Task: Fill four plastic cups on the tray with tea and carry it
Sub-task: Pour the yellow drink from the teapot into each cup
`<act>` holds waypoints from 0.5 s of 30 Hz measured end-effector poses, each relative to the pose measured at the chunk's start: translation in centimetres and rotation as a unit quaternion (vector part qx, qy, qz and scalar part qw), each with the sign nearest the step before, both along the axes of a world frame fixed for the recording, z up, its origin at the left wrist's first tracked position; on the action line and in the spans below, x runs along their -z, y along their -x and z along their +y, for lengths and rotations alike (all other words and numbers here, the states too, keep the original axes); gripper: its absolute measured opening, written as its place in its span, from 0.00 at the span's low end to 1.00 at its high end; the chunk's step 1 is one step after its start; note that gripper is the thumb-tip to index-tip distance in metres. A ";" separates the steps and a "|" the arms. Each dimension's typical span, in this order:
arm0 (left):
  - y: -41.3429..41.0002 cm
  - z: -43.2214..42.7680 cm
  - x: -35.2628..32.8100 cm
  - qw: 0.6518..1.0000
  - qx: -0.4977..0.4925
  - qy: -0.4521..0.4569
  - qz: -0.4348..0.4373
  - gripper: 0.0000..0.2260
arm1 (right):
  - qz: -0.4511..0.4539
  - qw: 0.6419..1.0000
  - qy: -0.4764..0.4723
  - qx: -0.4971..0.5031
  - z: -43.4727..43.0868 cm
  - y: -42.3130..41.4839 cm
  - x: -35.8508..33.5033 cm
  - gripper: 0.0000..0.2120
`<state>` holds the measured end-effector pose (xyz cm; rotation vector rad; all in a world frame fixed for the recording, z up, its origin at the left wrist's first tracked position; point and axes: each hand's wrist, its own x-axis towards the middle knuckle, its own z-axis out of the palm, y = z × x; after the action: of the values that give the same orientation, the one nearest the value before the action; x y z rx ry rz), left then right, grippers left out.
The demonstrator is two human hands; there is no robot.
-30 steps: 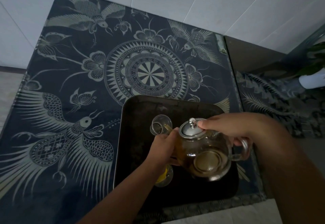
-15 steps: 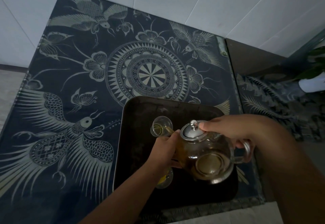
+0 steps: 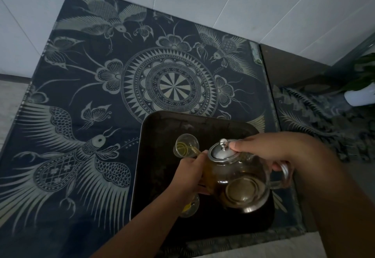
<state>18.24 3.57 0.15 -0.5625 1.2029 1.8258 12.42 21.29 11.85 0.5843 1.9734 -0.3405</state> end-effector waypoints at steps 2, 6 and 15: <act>0.0 0.0 0.1 1.000 0.002 0.001 -0.002 0.17 | -0.005 1.000 -0.001 -0.001 -0.1 0.0 -0.1 0.45; -0.1 0.1 0.2 1.000 0.002 -0.003 -0.001 0.17 | -0.009 1.000 0.000 -0.005 0.0 0.0 0.0 0.49; -0.2 0.2 0.3 1.000 0.010 -0.005 0.002 0.18 | 0.002 1.000 -0.006 -0.003 0.1 -0.1 -0.2 0.48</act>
<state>18.43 3.73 -0.13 -0.5396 1.1964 1.8151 12.48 21.40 12.02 0.5853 1.9814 -0.3273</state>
